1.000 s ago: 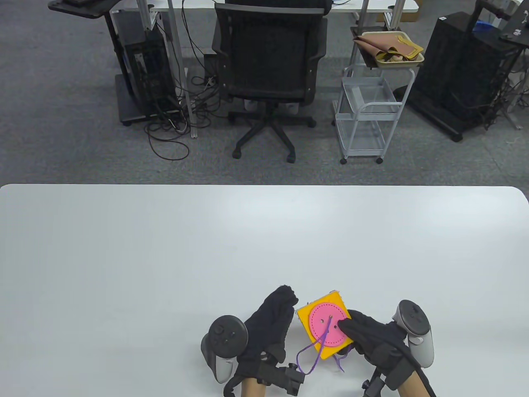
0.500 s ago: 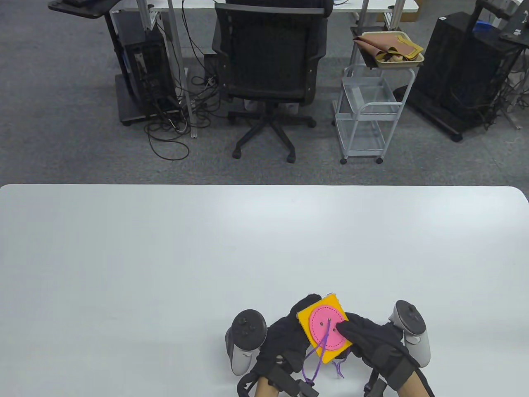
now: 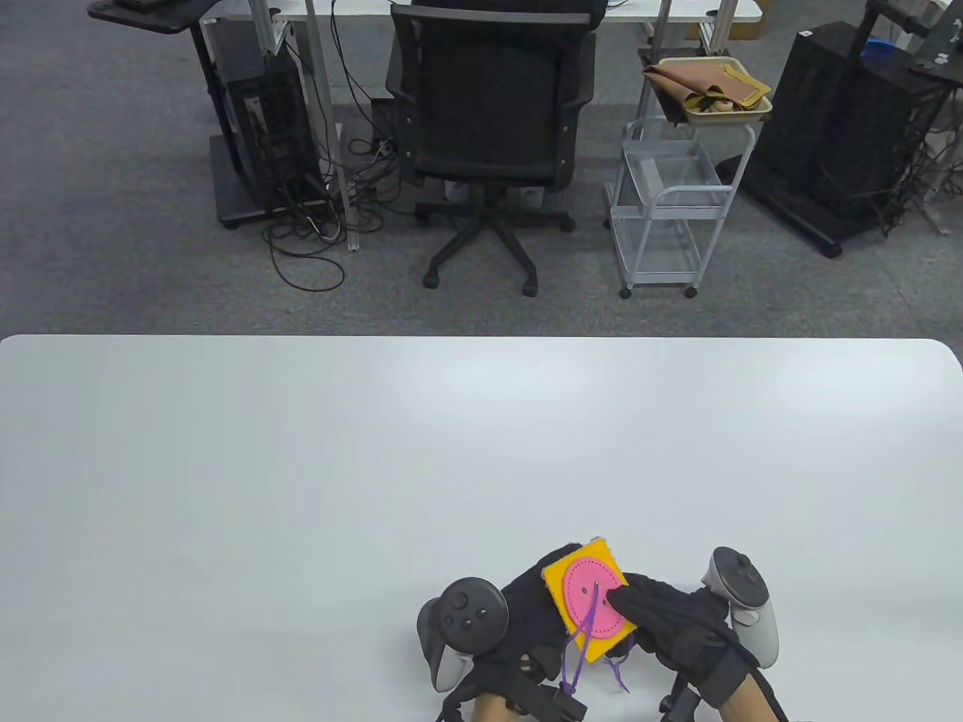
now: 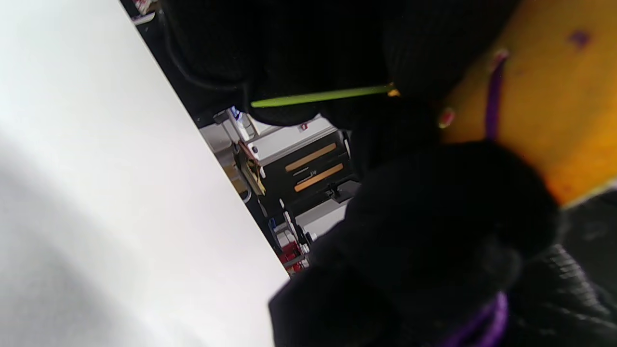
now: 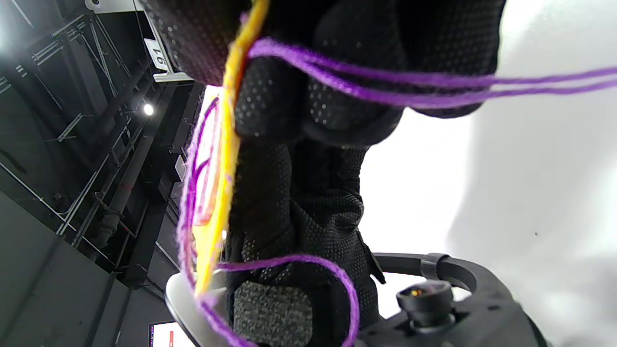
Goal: Sew button in X pattern
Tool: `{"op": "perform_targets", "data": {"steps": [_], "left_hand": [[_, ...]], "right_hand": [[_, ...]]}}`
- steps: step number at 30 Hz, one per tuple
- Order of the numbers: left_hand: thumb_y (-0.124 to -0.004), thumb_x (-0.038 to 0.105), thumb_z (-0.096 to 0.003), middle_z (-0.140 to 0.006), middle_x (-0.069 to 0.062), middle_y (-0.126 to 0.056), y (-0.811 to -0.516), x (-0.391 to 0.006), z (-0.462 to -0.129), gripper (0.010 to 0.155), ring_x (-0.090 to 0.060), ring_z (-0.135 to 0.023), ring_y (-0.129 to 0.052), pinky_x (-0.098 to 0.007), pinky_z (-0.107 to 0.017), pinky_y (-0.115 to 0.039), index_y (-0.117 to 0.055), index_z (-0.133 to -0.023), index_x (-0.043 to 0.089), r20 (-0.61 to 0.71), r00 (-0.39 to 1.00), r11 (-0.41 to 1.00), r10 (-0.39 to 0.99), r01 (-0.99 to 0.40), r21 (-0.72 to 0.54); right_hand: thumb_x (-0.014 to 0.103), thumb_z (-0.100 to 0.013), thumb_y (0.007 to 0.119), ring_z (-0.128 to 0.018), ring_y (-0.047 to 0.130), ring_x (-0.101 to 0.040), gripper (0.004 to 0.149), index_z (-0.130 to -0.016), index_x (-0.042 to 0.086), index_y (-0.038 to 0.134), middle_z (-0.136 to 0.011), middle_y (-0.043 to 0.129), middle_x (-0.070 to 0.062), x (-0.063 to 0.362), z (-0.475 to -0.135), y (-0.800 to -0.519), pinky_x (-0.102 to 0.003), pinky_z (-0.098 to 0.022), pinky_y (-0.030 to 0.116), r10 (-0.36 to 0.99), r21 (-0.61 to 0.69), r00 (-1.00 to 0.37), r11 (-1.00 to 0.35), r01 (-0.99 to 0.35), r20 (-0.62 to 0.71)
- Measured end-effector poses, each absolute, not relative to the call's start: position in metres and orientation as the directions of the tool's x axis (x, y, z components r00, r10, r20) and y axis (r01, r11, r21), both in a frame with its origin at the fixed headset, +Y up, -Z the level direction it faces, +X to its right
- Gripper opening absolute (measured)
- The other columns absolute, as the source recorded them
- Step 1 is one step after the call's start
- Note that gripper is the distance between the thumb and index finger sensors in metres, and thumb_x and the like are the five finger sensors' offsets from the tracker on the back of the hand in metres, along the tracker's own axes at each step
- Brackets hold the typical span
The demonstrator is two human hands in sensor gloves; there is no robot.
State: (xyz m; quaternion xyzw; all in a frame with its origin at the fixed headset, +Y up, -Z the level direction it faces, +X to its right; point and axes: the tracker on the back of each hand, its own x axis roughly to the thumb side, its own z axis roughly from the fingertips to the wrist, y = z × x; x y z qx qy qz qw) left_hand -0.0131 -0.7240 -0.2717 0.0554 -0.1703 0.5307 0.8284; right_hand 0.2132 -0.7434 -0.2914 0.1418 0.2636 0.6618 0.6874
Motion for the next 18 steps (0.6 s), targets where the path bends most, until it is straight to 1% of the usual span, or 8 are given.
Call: {"op": "perform_targets", "data": {"steps": [3, 9, 15, 18], "left_hand": [[-0.083, 0.039, -0.0475, -0.082, 0.007, -0.093, -0.722, -0.013, -0.270, 0.052, -0.017, -0.072, -0.096, -0.042, -0.056, -0.081, -0.072, -0.096, 0.025, 0.362, 0.415, 0.458, 0.835, -0.888, -0.039], [-0.083, 0.038, -0.0479, -0.080, 0.006, -0.094, -0.717, -0.012, -0.267, 0.050, -0.017, -0.070, -0.096, -0.043, -0.056, -0.081, -0.073, -0.095, 0.023, 0.410, 0.470, 0.510, 0.782, -0.860, 0.012], [-0.081, 0.035, -0.0487, -0.078, 0.004, -0.094, -0.711, -0.010, -0.264, 0.050, -0.018, -0.068, -0.096, -0.045, -0.056, -0.080, -0.072, -0.096, 0.020, 0.440, 0.564, 0.606, 0.699, -0.793, 0.053], [-0.079, 0.033, -0.0494, -0.079, 0.002, -0.092, -0.711, -0.012, -0.265, 0.050, -0.020, -0.068, -0.095, -0.047, -0.056, -0.079, -0.070, -0.097, 0.020, 0.432, 0.650, 0.681, 0.626, -0.725, 0.105]], "right_hand": [[0.038, -0.055, 0.066, -0.048, 0.092, -0.016, 0.043, -0.088, 0.010, 0.073, -0.057, 0.094, -0.004, 0.213, -0.291, -0.744, -0.046, -0.055, 0.078, 0.984, 0.546, -0.010, 0.090, -0.833, -0.177], [0.038, -0.055, 0.067, -0.048, 0.092, -0.017, 0.044, -0.088, 0.010, 0.073, -0.057, 0.094, -0.004, 0.212, -0.291, -0.743, -0.046, -0.055, 0.078, 0.984, 0.549, -0.004, 0.097, -0.830, -0.180], [0.038, -0.055, 0.067, -0.048, 0.092, -0.016, 0.043, -0.088, 0.011, 0.073, -0.057, 0.094, -0.004, 0.214, -0.292, -0.743, -0.046, -0.055, 0.077, 0.982, 0.536, 0.004, 0.106, -0.837, -0.188], [0.039, -0.055, 0.067, -0.049, 0.091, -0.016, 0.043, -0.089, 0.012, 0.072, -0.058, 0.093, -0.004, 0.218, -0.293, -0.743, -0.046, -0.056, 0.077, 0.982, 0.507, 0.025, 0.119, -0.854, -0.188]]}}
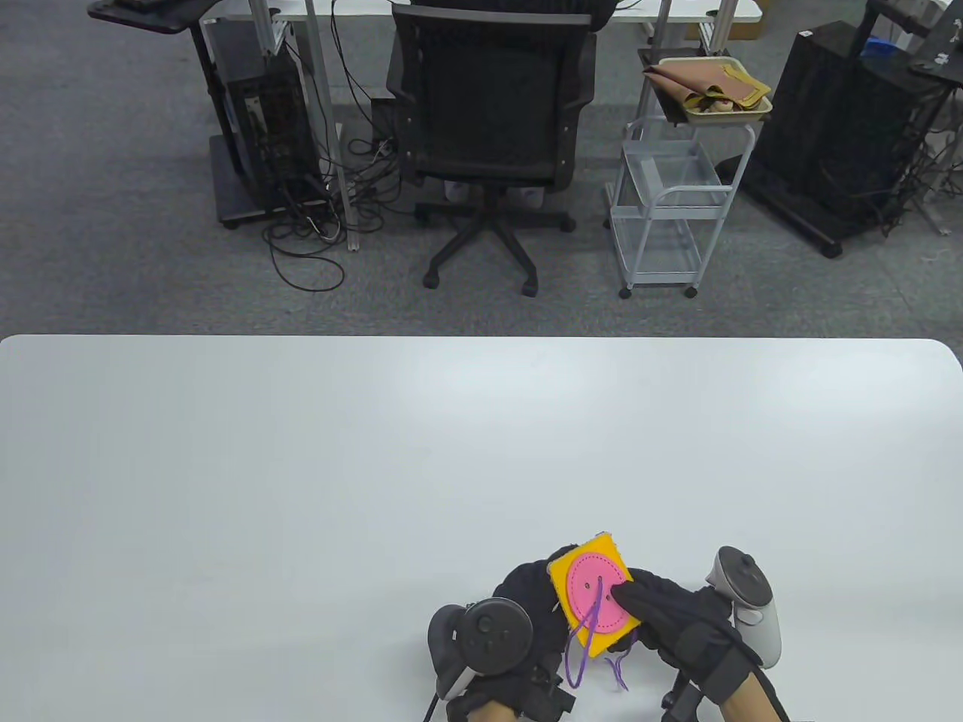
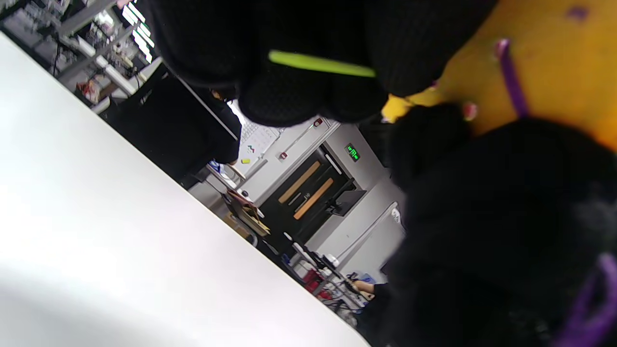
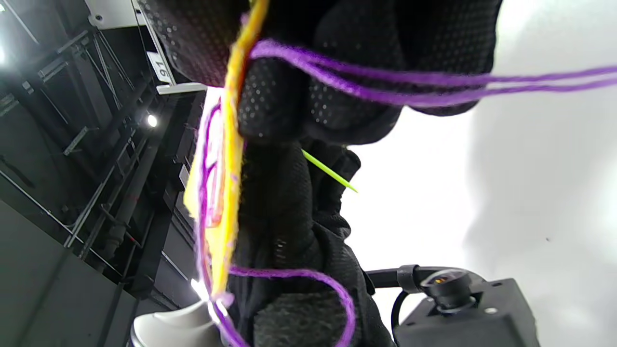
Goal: Sew button in X pattern
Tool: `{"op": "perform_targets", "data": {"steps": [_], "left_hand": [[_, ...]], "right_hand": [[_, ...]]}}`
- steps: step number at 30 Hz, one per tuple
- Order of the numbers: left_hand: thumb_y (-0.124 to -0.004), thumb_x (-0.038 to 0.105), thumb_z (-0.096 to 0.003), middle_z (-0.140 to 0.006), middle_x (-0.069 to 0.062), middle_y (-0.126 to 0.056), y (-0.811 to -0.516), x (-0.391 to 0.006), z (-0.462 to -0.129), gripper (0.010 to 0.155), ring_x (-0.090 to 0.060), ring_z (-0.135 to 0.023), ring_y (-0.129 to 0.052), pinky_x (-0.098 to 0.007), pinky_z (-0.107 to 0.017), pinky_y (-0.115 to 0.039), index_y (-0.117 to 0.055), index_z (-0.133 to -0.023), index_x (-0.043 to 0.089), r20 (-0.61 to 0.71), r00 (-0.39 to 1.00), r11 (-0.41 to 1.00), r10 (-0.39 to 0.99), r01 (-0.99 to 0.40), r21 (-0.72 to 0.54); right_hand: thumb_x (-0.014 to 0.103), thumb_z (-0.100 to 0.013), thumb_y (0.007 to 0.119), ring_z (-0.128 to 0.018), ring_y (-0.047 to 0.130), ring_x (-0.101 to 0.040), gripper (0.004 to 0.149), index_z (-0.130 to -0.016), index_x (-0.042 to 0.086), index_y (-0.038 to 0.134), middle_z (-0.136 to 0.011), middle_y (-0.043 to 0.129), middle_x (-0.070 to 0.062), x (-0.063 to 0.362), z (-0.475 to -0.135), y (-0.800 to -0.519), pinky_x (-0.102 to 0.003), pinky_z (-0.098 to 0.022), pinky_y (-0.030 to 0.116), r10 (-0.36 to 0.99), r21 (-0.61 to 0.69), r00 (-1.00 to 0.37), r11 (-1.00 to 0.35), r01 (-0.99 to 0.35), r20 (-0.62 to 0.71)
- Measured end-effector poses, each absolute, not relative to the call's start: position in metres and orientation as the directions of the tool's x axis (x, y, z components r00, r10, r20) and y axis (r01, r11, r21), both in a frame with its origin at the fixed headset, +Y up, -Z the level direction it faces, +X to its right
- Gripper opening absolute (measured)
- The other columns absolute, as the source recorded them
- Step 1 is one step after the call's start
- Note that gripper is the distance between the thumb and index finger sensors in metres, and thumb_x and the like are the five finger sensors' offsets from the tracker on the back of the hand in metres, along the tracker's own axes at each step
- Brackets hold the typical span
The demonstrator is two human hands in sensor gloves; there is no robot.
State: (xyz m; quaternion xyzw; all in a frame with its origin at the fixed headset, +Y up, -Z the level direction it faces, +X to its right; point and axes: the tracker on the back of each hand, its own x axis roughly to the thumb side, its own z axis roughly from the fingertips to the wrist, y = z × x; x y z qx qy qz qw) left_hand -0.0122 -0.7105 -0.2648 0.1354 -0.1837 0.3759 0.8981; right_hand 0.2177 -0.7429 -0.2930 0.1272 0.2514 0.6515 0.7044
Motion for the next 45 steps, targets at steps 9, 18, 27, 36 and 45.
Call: {"op": "perform_targets", "data": {"steps": [9, 18, 27, 36, 45], "left_hand": [[-0.071, 0.025, -0.0508, -0.081, -0.006, -0.083, -0.712, -0.031, -0.271, 0.051, -0.018, -0.056, -0.098, -0.046, -0.047, -0.084, -0.067, -0.101, 0.016, 0.305, 0.820, 0.803, 0.484, -0.555, 0.218], [-0.070, 0.022, -0.0505, -0.083, -0.008, -0.081, -0.716, -0.058, -0.276, 0.046, -0.020, -0.057, -0.097, -0.048, -0.047, -0.083, -0.070, -0.096, 0.019, 0.189, 0.854, 0.810, 0.484, -0.519, 0.272], [-0.073, 0.027, -0.0504, -0.076, -0.006, -0.088, -0.722, -0.087, -0.277, 0.041, -0.020, -0.050, -0.102, -0.048, -0.042, -0.086, -0.075, -0.091, 0.018, 0.055, 0.850, 0.791, 0.525, -0.510, 0.336], [-0.076, 0.032, -0.0500, -0.071, -0.004, -0.097, -0.724, -0.101, -0.277, 0.039, -0.021, -0.047, -0.107, -0.048, -0.039, -0.088, -0.079, -0.087, 0.020, -0.008, 0.838, 0.783, 0.545, -0.506, 0.361], [-0.076, 0.034, -0.0507, -0.079, -0.006, -0.089, -0.725, -0.100, -0.276, 0.038, -0.024, -0.057, -0.100, -0.050, -0.047, -0.082, -0.079, -0.087, 0.024, -0.025, 0.824, 0.777, 0.566, -0.523, 0.351]], "right_hand": [[0.039, -0.055, 0.066, -0.050, 0.091, -0.016, 0.043, -0.089, 0.013, 0.072, -0.059, 0.093, -0.003, 0.233, -0.297, -0.739, -0.045, -0.057, 0.076, 0.981, 0.432, 0.077, 0.148, -0.890, -0.177], [0.039, -0.055, 0.066, -0.050, 0.091, -0.016, 0.043, -0.089, 0.013, 0.071, -0.059, 0.093, -0.003, 0.253, -0.301, -0.734, -0.045, -0.057, 0.076, 0.977, 0.359, 0.140, 0.190, -0.914, -0.161], [0.039, -0.056, 0.066, -0.051, 0.091, -0.015, 0.043, -0.090, 0.014, 0.071, -0.059, 0.092, -0.003, 0.269, -0.303, -0.733, -0.045, -0.057, 0.076, 0.965, 0.309, 0.210, 0.250, -0.918, -0.159], [0.039, -0.056, 0.066, -0.051, 0.091, -0.016, 0.042, -0.090, 0.015, 0.071, -0.060, 0.092, -0.003, 0.270, -0.303, -0.733, -0.045, -0.058, 0.076, 0.962, 0.301, 0.220, 0.260, -0.917, -0.161], [0.040, -0.057, 0.064, -0.056, 0.090, -0.017, 0.042, -0.092, 0.018, 0.069, -0.065, 0.092, -0.002, 0.269, -0.303, -0.735, -0.046, -0.059, 0.075, 0.947, 0.298, 0.267, 0.311, -0.903, -0.178]]}}
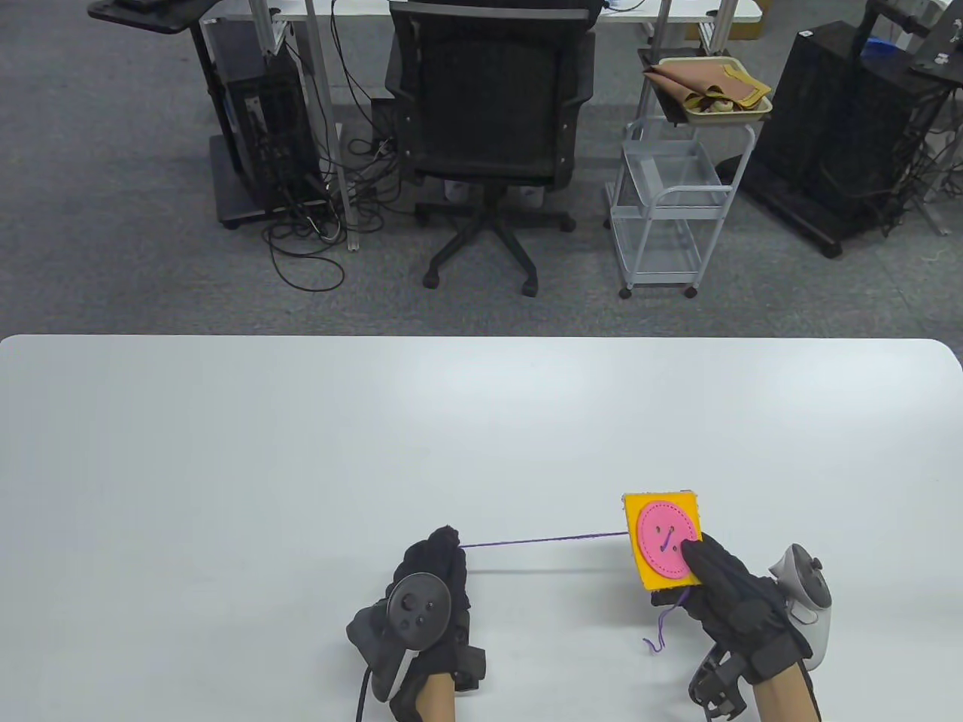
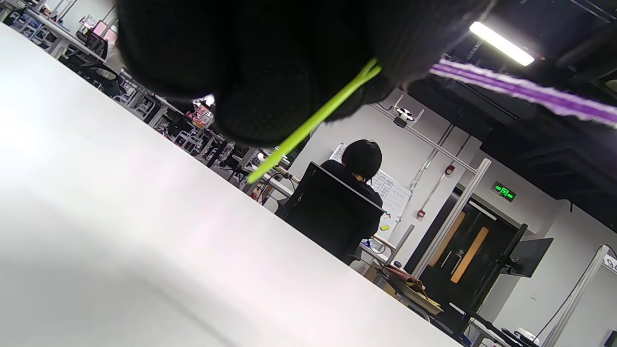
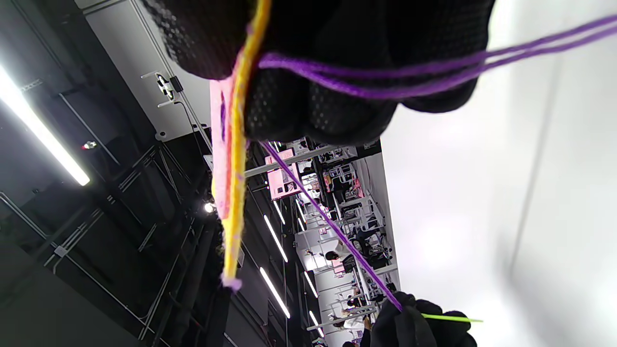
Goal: Sew button in X pattern
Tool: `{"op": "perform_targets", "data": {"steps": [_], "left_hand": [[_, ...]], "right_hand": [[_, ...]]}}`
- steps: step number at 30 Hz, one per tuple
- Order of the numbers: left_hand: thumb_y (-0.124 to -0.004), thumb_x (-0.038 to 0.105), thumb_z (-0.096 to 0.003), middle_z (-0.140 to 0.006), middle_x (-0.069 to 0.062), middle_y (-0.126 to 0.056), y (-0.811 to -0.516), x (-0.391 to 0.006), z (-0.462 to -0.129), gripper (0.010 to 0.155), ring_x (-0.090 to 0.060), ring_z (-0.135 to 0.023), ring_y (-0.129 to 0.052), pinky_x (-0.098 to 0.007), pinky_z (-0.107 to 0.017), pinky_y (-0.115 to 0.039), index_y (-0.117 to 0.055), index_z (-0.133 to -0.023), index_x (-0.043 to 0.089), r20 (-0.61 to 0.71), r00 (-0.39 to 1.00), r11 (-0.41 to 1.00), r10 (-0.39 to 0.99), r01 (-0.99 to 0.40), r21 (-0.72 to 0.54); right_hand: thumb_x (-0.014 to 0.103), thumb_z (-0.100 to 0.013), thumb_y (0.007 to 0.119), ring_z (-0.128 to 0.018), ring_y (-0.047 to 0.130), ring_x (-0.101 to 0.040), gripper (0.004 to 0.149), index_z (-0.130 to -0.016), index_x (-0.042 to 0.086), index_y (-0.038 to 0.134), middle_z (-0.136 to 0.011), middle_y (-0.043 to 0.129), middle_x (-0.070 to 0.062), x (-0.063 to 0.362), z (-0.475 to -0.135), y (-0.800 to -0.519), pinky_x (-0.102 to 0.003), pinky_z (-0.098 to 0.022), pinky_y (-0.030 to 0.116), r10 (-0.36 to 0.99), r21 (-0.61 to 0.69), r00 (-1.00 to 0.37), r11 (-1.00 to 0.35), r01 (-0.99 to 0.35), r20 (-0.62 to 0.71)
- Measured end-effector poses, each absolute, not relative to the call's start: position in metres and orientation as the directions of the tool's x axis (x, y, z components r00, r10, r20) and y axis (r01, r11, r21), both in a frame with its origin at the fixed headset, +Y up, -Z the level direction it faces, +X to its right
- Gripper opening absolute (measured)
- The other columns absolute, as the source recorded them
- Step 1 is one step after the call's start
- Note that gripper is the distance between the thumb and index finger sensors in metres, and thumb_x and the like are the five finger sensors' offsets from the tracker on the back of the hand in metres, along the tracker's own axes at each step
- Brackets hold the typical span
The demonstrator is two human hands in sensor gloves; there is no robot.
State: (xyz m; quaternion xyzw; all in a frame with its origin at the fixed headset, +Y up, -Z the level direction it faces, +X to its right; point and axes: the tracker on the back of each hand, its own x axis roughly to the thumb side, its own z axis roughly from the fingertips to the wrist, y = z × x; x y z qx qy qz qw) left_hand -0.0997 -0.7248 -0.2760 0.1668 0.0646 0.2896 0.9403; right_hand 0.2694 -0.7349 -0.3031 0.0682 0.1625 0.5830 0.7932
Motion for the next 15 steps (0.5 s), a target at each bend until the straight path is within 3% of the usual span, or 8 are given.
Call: {"op": "perform_targets", "data": {"steps": [9, 15], "left_hand": [[-0.075, 0.033, -0.0509, -0.072, -0.004, -0.086, -0.7196, -0.1014, -0.2708, 0.038, -0.022, -0.055, -0.097, -0.051, -0.046, -0.082, -0.078, -0.088, 0.022, -0.005, 0.794, 0.727, 0.608, -0.555, 0.404], [-0.075, 0.031, -0.0500, -0.072, -0.004, -0.094, -0.7171, -0.0996, -0.2689, 0.038, -0.024, -0.057, -0.103, -0.050, -0.045, -0.084, -0.077, -0.086, 0.019, 0.012, 0.756, 0.683, 0.655, -0.599, 0.417]], "right_hand": [[0.040, -0.057, 0.060, -0.067, 0.087, -0.021, 0.042, -0.094, 0.019, 0.064, -0.079, 0.087, -0.005, 0.2678, -0.3027, -0.7360, -0.048, -0.064, 0.071, 0.940, 0.303, 0.279, 0.328, -0.895, -0.195], [0.039, -0.058, 0.058, -0.065, 0.086, -0.019, 0.043, -0.095, 0.017, 0.061, -0.076, 0.086, -0.005, 0.2627, -0.3024, -0.7388, -0.047, -0.064, 0.070, 0.929, 0.323, 0.293, 0.355, -0.877, -0.227]]}}
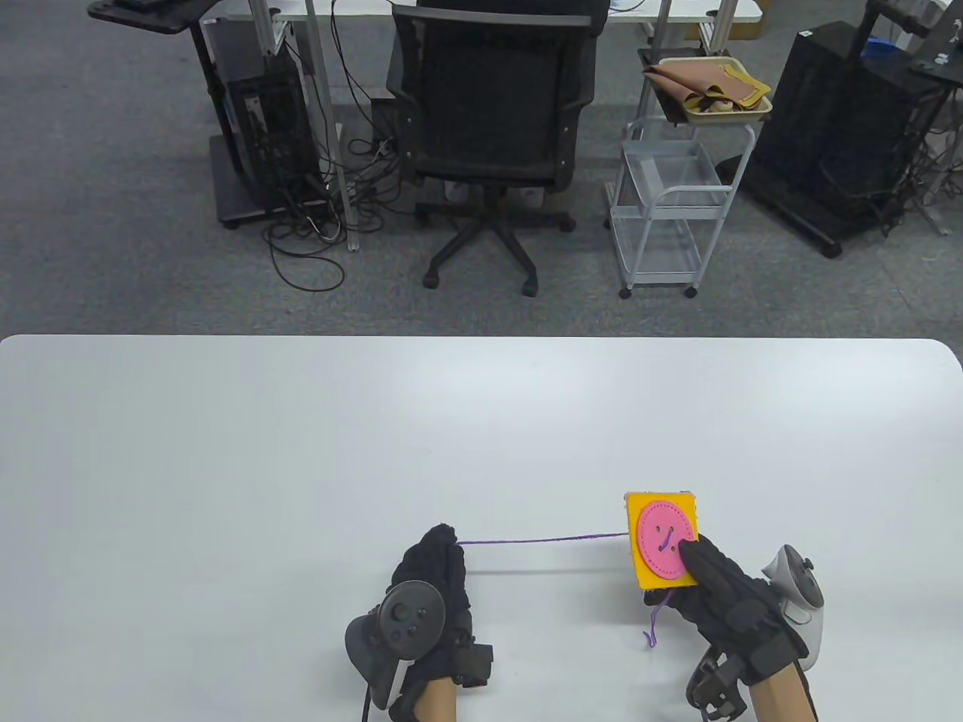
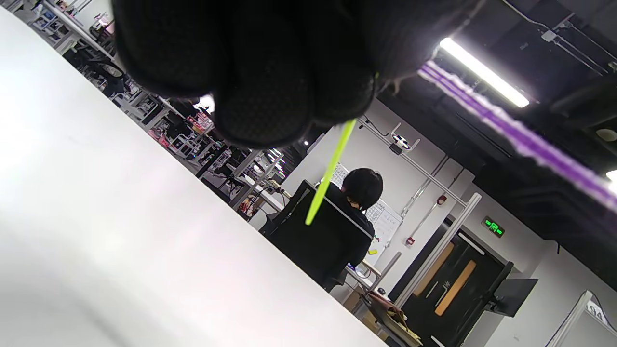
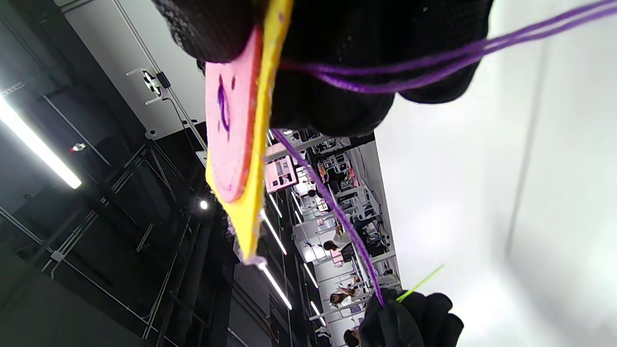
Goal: Sew button in X pattern
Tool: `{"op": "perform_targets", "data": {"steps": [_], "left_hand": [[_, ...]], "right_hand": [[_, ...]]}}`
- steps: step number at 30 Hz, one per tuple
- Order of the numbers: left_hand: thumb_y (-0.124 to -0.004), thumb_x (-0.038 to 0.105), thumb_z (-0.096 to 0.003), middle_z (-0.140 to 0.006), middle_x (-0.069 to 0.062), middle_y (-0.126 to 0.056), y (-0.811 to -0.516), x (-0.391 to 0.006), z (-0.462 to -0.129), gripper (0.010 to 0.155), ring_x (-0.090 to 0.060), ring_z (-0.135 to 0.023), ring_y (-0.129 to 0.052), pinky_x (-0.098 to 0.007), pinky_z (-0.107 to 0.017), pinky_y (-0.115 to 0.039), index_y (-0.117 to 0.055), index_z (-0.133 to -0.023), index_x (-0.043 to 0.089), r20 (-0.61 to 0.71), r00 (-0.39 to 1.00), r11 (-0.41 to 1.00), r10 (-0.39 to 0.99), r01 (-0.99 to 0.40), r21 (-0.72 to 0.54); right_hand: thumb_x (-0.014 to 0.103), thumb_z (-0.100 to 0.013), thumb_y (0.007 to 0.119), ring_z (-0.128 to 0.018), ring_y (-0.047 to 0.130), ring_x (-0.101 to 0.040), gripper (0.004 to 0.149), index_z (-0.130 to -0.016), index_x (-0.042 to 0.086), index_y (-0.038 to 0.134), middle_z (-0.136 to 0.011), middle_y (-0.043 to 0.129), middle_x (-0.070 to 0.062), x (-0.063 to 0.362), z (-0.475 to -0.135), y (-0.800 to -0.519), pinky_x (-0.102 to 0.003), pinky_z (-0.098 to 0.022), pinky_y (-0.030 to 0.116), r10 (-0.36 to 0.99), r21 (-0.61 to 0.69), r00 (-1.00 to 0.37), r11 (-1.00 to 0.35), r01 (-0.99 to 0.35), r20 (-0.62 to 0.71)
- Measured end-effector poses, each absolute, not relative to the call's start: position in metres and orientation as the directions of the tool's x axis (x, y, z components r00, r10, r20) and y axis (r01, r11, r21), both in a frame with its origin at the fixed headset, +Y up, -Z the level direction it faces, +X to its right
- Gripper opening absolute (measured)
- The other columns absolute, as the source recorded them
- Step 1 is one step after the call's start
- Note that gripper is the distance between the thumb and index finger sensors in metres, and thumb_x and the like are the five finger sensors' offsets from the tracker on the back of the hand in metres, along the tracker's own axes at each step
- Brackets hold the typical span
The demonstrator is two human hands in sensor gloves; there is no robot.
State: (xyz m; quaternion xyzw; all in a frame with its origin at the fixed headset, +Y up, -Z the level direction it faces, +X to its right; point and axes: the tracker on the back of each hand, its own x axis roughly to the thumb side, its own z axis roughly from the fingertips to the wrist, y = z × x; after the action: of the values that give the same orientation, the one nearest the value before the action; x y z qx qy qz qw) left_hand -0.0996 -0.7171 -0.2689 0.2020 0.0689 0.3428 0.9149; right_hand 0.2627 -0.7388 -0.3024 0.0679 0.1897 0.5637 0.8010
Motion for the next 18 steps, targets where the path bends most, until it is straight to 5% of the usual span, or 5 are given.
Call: {"op": "perform_targets", "data": {"steps": [9, 18], "left_hand": [[-0.077, 0.029, -0.0489, -0.072, -0.003, -0.098, -0.710, -0.096, -0.263, 0.037, -0.021, -0.051, -0.106, -0.046, -0.038, -0.087, -0.077, -0.084, 0.019, 0.096, 0.616, 0.536, 0.782, -0.742, 0.403], [-0.075, 0.032, -0.0498, -0.078, 0.002, -0.094, -0.711, -0.081, -0.263, 0.037, -0.018, -0.059, -0.103, -0.043, -0.044, -0.086, -0.072, -0.085, 0.024, 0.264, 0.444, 0.364, 0.856, -0.881, 0.301]], "right_hand": [[0.039, -0.058, 0.056, -0.060, 0.086, -0.016, 0.046, -0.097, 0.013, 0.056, -0.070, 0.085, -0.002, 0.251, -0.301, -0.746, -0.046, -0.061, 0.072, 0.880, 0.349, 0.360, 0.457, -0.818, -0.309], [0.040, -0.059, 0.051, -0.051, 0.084, -0.011, 0.045, -0.095, 0.014, 0.056, -0.060, 0.084, 0.003, 0.238, -0.299, -0.754, -0.042, -0.057, 0.074, 0.798, 0.379, 0.436, 0.588, -0.715, -0.416]]}}
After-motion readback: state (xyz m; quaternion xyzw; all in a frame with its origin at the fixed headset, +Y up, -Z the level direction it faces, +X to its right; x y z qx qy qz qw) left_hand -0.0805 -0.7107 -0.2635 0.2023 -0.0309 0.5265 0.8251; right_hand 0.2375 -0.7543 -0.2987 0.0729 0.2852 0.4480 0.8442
